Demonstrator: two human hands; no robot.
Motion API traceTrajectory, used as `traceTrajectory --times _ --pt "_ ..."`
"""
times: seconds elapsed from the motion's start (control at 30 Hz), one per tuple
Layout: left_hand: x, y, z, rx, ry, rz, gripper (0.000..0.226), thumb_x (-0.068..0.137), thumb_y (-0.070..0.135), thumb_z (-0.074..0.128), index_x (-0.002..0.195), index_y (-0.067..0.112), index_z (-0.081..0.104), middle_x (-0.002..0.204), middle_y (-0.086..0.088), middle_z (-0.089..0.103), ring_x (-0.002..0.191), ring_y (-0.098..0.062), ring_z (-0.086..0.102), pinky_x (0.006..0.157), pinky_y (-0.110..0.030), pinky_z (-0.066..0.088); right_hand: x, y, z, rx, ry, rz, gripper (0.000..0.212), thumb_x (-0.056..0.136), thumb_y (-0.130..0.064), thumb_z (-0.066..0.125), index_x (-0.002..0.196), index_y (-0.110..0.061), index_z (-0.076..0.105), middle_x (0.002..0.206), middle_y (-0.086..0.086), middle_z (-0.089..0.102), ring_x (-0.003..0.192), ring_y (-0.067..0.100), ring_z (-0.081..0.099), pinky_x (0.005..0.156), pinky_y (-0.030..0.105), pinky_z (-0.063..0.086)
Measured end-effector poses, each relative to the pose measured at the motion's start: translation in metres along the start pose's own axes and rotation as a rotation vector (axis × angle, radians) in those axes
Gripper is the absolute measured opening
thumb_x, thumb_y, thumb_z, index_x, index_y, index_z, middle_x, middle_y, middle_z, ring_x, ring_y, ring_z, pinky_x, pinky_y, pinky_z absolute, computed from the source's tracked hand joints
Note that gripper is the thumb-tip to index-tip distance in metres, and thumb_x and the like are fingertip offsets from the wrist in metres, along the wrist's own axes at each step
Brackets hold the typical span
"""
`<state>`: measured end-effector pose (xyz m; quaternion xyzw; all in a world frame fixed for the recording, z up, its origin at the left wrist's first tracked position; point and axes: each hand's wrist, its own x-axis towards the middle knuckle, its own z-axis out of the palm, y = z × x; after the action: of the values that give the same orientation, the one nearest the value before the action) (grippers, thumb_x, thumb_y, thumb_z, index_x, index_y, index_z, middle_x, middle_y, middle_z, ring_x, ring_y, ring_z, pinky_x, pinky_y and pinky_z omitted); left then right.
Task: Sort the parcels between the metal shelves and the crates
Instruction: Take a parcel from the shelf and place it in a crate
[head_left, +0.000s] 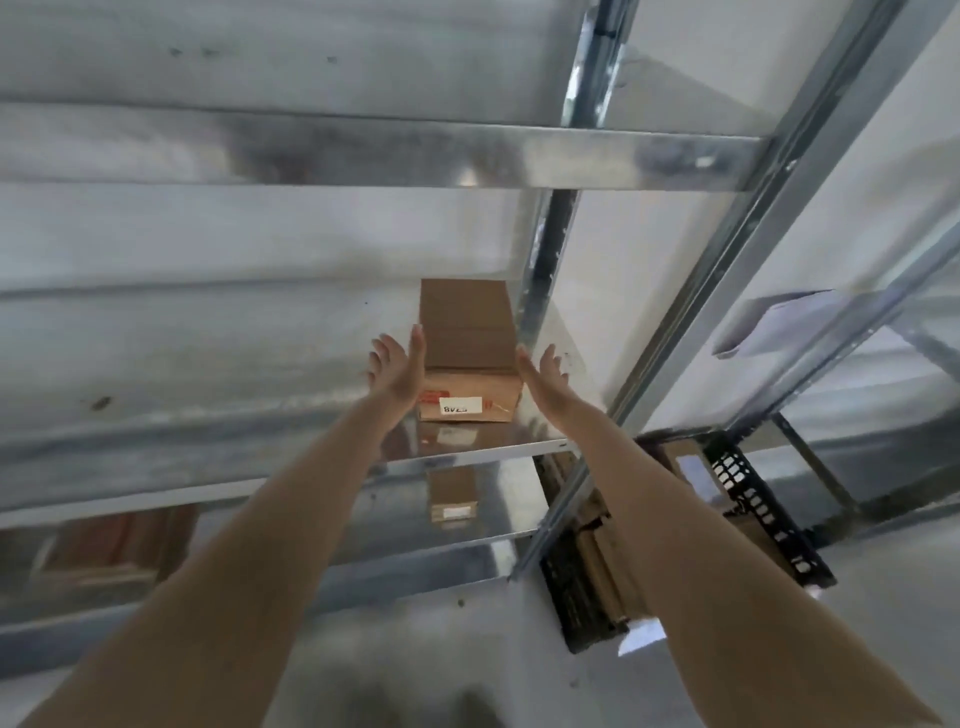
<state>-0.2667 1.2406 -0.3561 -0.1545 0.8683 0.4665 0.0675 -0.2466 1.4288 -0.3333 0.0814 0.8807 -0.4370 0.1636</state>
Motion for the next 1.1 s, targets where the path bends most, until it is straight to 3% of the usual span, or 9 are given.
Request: traceTrajectory --times 0.07,0.2,0.3,0.57,0.67,0.77,0.93,1.0,1.1 --pt "0.014 -0.013 0.017 -0.200 -0.002 -0.038 0.085 0.096 0.069 0.010 0.158 0.012 0.001 0.165 -0.009 -0.003 0.152 -0.026 -0.002 0.123 -0.047 0.000 0.012 0.009 0.008 0.162 -0.033 -0.041 0.085 0.097 -0.069 0.024 0.158 -0.022 -0.014 0.167 0.001 -0.015 0.154 0.027 -0.009 0.122 0.050 -0.001" --pt "0.095 -0.104 0.071 -0.507 -0.101 -0.069 0.115 0.060 0.104 0.024 0.148 0.032 0.039 0.153 -0.006 0.043 0.141 -0.036 0.040 0.110 -0.055 0.034 0.023 0.019 0.020 0.350 -0.159 -0.027 0.110 0.073 -0.093 0.025 0.160 -0.031 -0.001 0.168 -0.004 0.003 0.154 0.023 0.007 0.122 0.049 0.007" --pt "0.026 -0.050 0.051 -0.607 -0.174 -0.024 0.100 0.074 0.095 0.019 0.138 0.027 0.053 0.130 -0.006 0.065 0.118 -0.031 0.063 0.101 -0.050 0.046 0.043 0.036 0.027 0.433 -0.213 -0.037 0.119 0.059 -0.105 0.031 0.157 -0.042 0.011 0.166 -0.006 0.016 0.152 0.023 0.018 0.123 0.058 0.010" --pt "-0.019 0.017 0.024 -0.714 -0.104 0.016 0.082 0.098 0.063 -0.001 0.139 0.017 0.055 0.124 -0.006 0.067 0.098 -0.017 0.070 0.081 -0.026 0.056 0.035 0.007 0.017 0.511 -0.216 -0.068 0.122 0.054 -0.102 0.025 0.158 -0.040 0.009 0.167 -0.003 0.016 0.152 0.028 0.019 0.121 0.059 0.014" --pt "-0.018 0.017 0.022 -0.668 -0.098 -0.033 0.071 0.101 0.061 0.009 0.131 0.017 0.057 0.114 -0.003 0.069 0.089 -0.015 0.067 0.069 -0.024 0.052 0.029 0.005 0.015 0.526 -0.193 -0.054 0.101 0.076 -0.090 0.024 0.159 -0.033 0.010 0.166 0.000 0.020 0.151 0.030 0.022 0.121 0.053 0.018" --pt "-0.022 0.018 0.020 -0.647 -0.095 -0.069 0.057 0.105 0.053 0.023 0.123 0.014 0.060 0.112 -0.005 0.069 0.095 -0.021 0.067 0.073 -0.028 0.052 0.031 0.010 0.017 0.532 -0.160 -0.094 0.075 0.097 -0.069 0.026 0.159 -0.028 0.016 0.163 0.001 0.026 0.149 0.027 0.027 0.118 0.047 0.023" --pt "-0.024 0.013 0.009 -0.641 -0.090 -0.160 0.026 0.102 0.022 0.032 0.089 0.017 0.054 0.089 -0.006 0.062 0.076 -0.017 0.060 0.070 -0.028 0.048 0.035 0.016 0.020 0.551 -0.148 -0.046 0.040 0.103 -0.033 0.046 0.139 -0.014 0.046 0.141 0.011 0.053 0.130 0.030 0.050 0.114 0.048 0.037" --pt "-0.024 0.009 0.001 -0.606 -0.102 -0.165 0.020 0.096 0.011 0.033 0.087 0.014 0.050 0.085 -0.005 0.056 0.073 -0.016 0.055 0.064 -0.027 0.045 0.034 0.017 0.018 0.566 -0.152 -0.039 0.027 0.099 -0.014 0.049 0.125 -0.011 0.050 0.128 0.014 0.057 0.119 0.029 0.054 0.108 0.043 0.042" --pt "-0.025 0.009 -0.010 -0.507 -0.099 -0.100 0.027 0.086 -0.007 0.036 0.104 0.009 0.050 0.090 -0.004 0.053 0.081 -0.016 0.052 0.064 -0.023 0.041 0.032 0.010 0.015 0.566 -0.159 -0.045 0.034 0.093 -0.003 0.050 0.126 -0.011 0.045 0.122 0.011 0.054 0.118 0.028 0.052 0.107 0.042 0.042"
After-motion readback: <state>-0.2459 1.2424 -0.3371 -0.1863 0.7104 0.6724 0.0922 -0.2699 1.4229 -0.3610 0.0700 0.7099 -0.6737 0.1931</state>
